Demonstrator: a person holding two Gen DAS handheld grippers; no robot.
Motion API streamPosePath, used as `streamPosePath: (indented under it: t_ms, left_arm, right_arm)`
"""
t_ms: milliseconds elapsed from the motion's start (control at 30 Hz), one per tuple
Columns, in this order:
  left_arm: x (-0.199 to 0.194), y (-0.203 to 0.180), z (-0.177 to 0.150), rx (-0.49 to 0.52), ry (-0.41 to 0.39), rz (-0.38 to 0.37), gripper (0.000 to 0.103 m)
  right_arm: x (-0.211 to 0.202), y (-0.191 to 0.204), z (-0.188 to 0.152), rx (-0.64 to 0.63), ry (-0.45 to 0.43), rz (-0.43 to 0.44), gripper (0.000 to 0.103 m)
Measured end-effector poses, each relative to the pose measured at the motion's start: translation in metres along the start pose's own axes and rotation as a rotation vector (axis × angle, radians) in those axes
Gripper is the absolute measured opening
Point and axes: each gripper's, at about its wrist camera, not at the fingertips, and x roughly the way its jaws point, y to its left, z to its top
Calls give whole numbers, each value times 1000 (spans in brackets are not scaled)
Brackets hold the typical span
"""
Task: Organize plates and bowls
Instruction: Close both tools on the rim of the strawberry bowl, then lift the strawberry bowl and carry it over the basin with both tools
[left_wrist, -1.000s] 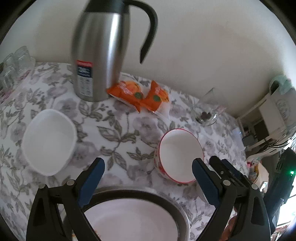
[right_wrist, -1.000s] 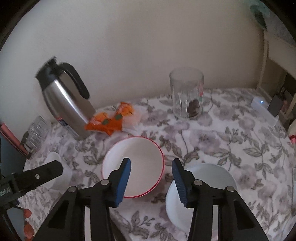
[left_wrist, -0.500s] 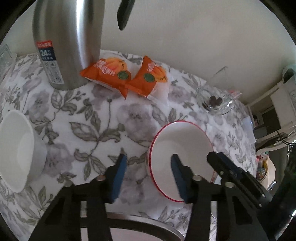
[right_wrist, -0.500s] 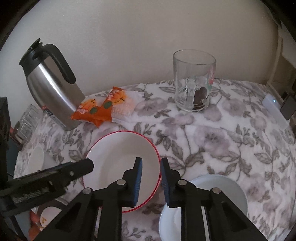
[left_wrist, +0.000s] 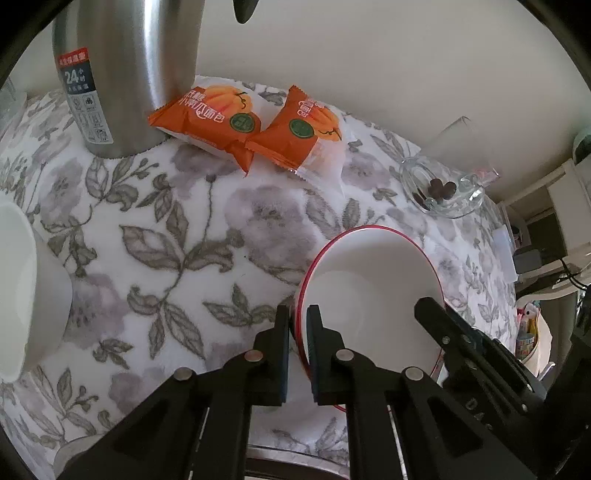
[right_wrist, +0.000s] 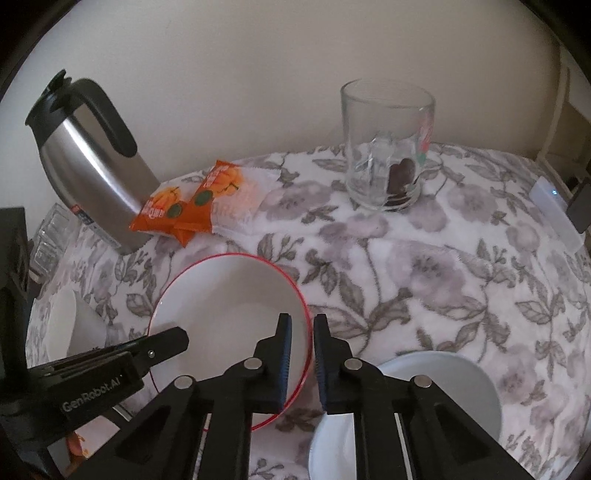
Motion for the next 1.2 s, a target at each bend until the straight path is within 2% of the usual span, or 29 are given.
streamPosePath:
  t_ms: [100, 367, 567, 733, 900, 1067, 1200]
  left_arm:
    - [-1, 0, 0, 10, -5, 5, 9]
    - [-17, -2, -6, 13, -44, -3, 9]
    - [-67, -10, -18, 26, -120, -44, 9]
    - [-115, -13, -44, 36, -186, -55, 9]
    - [-156, -1, -82, 27, -228, -73, 9]
    - [-178, 7, -119, 34, -261, -43, 9]
    - [-189, 23, -146, 12, -270, -50, 9]
  right_arm:
    - [1, -2, -2, 11, -5, -7, 7]
    - [-18, 1, -2, 13, -39, 13, 6]
    - [-72, 10, -6, 2, -129, 20, 6]
    - [-120, 24, -22, -11, -188, 21, 6]
    - [-159, 37, -54, -1, -222, 55, 6]
    - [-180, 48, -90, 20, -227, 84, 6]
    - [-189, 60, -117, 19, -219, 101, 6]
